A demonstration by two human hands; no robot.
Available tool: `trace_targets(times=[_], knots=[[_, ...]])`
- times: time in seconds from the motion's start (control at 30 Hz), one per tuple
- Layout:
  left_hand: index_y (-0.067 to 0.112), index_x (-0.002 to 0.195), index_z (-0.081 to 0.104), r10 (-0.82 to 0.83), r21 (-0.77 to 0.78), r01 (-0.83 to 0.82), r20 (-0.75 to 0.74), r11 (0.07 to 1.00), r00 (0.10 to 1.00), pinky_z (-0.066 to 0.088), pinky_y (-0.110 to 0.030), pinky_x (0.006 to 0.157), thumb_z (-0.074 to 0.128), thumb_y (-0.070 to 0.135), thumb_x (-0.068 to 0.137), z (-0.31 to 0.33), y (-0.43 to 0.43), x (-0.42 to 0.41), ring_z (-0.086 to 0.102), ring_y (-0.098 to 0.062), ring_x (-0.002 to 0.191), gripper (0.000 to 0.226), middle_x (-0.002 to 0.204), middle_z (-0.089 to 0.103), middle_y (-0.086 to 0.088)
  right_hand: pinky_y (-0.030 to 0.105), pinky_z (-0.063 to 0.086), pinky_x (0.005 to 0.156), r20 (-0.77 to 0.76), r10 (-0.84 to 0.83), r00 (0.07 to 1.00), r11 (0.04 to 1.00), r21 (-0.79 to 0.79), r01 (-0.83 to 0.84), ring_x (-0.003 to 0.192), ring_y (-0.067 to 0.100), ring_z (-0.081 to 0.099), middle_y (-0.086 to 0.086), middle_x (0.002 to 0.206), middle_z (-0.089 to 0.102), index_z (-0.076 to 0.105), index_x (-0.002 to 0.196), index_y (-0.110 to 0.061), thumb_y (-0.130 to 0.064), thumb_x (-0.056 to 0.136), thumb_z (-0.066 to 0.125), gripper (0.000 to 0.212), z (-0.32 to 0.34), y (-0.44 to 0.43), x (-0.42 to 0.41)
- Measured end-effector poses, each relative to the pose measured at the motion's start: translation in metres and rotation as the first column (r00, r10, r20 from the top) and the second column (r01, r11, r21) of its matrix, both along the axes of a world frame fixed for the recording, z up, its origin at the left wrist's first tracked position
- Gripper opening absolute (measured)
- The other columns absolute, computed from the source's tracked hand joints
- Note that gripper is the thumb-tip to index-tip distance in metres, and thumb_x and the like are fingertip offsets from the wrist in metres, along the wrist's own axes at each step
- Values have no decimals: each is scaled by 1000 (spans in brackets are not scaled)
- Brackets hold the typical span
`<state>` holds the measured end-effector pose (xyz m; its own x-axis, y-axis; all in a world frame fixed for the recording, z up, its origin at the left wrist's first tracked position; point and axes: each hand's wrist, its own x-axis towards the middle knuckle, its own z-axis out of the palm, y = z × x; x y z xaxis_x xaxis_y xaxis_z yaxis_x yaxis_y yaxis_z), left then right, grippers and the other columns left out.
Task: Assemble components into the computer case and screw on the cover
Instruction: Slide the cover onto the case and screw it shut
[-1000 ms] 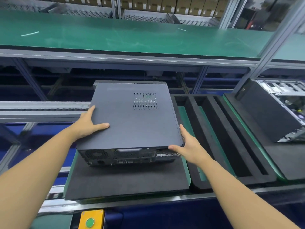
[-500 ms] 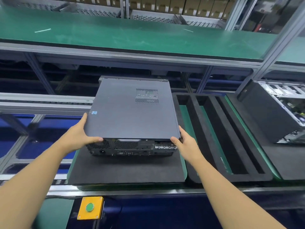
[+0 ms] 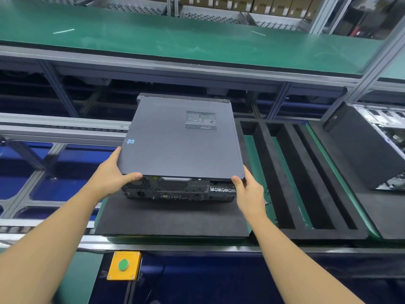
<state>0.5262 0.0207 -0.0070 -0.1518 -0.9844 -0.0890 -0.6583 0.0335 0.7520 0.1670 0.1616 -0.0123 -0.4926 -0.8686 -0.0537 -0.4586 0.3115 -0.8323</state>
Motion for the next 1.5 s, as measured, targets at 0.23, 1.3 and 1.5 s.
trace_targets(times=[0.23,1.3,1.5], knots=[[37,150,23,23,18,-23,6,1000,1000,46,-38,93,85,44,71,1,4,0,52,-20,116,100,133,50,13,32,49,98,-19,-34,999,999,-42,33,110,15,61,-2,132,68,46,154,-23,-47,101,53,58,-4,1,2],[29,156,-10,-183,-162,549,835,820,519,10,-51,120,54,56,91,17,14,-64,1,-31,152,95,166,-4,-4,47,5,128,-752,586,303,782,425,-456,158,26,-2,0,172,-4,-1,164,-17,-88,84,34,112,18,-70,66],[29,154,-18,-232,-111,551,826,827,514,5,-53,121,41,91,68,17,13,-62,-8,-33,152,121,165,-14,-5,45,3,128,-748,589,305,783,435,-444,158,24,-5,-2,172,-6,-2,164,-18,-92,80,26,116,18,-69,65]])
